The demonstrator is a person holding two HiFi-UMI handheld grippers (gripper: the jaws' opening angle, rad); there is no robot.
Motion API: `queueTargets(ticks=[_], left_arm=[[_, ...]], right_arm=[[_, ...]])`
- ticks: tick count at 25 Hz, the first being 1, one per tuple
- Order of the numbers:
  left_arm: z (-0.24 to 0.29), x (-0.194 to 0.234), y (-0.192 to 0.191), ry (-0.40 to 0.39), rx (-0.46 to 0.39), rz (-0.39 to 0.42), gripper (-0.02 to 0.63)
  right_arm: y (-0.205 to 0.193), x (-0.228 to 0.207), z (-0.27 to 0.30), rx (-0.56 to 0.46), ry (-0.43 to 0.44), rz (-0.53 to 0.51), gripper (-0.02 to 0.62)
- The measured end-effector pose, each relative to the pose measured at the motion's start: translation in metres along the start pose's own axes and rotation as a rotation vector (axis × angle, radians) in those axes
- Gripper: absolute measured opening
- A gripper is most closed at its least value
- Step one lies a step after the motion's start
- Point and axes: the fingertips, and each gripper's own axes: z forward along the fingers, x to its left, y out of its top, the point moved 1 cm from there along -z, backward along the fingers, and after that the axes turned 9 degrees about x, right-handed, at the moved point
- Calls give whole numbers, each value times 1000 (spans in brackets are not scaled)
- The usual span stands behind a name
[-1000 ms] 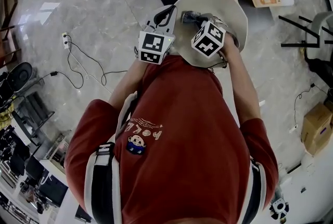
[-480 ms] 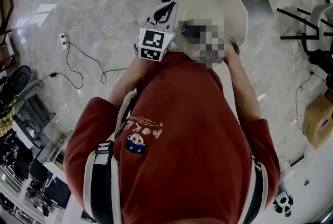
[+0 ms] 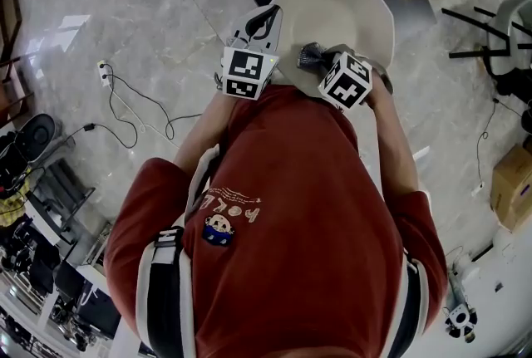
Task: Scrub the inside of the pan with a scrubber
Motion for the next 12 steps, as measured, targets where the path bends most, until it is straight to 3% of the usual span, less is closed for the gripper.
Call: queueTargets(ticks=[7,12], left_arm=[[1,-1,-1,3,5,36,6],[2,-1,-1,10,9,42,6]], right_arm=[[-16,-22,-5,-2,-13,113,64],[-30,-49,-10,4,-83,213,64]])
